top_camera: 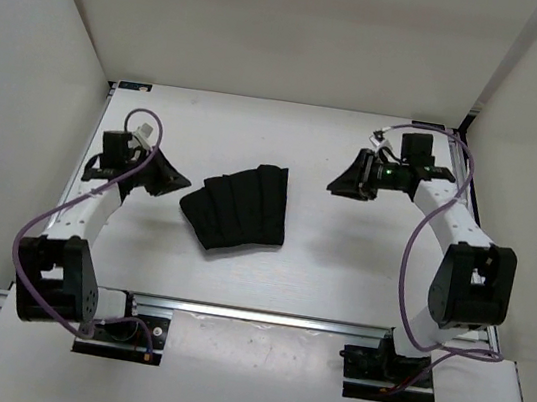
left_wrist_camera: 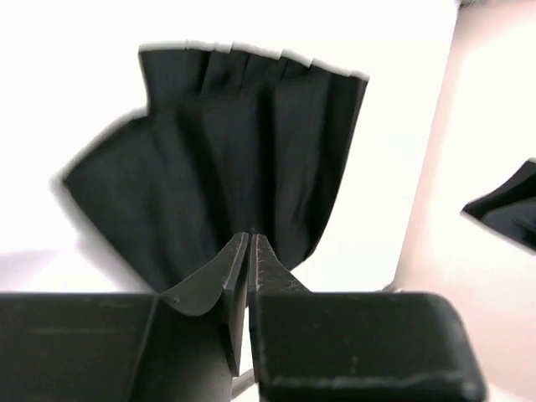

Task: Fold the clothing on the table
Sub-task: Fold the skirt

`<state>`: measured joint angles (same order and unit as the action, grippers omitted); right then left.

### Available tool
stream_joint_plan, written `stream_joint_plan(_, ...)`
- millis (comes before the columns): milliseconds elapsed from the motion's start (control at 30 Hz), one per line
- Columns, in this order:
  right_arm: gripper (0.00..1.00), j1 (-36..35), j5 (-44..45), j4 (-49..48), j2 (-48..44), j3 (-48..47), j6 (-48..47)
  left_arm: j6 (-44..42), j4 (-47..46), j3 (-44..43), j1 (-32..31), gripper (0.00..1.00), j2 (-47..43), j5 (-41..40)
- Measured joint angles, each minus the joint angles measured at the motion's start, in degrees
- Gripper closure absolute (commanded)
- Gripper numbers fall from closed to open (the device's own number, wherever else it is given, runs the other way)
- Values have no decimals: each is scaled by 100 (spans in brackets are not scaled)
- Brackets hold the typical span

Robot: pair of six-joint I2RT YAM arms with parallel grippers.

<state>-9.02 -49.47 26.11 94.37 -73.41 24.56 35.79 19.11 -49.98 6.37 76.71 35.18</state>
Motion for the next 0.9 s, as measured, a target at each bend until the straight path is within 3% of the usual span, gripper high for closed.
stream_joint_plan(33,59,76,74,92,-151,177,-85,-37,28,188,-55,81,-140,-20)
stream_joint_plan(67,47,92,166,173,-238,286,-146,-63,94,431,-125,52,-262,-39)
stream_joint_plan(167,44,-125,437,417,-273,455,-400,-85,201,1073,-280,28,-337,-79)
stream_joint_plan(233,39,-304,691,595,-267,551,-535,-122,387,1445,-275,1,-343,-164)
stream_joint_plan(300,11,-402,988,728,-267,662,-553,-168,741,1550,-146,1,-361,-400)
stream_joint_plan(367,1,-286,1285,774,-280,857,-533,-293,1003,1502,35,2,-444,-780)
stream_joint_plan(633,0,1202,1488,424,-831,2072,-109,-627,1285,1207,273,1,-664,-1469)
stream_joint_plan(900,1,1067,1388,131,-837,2068,-9,-667,1252,1307,380,1,-664,-1451)
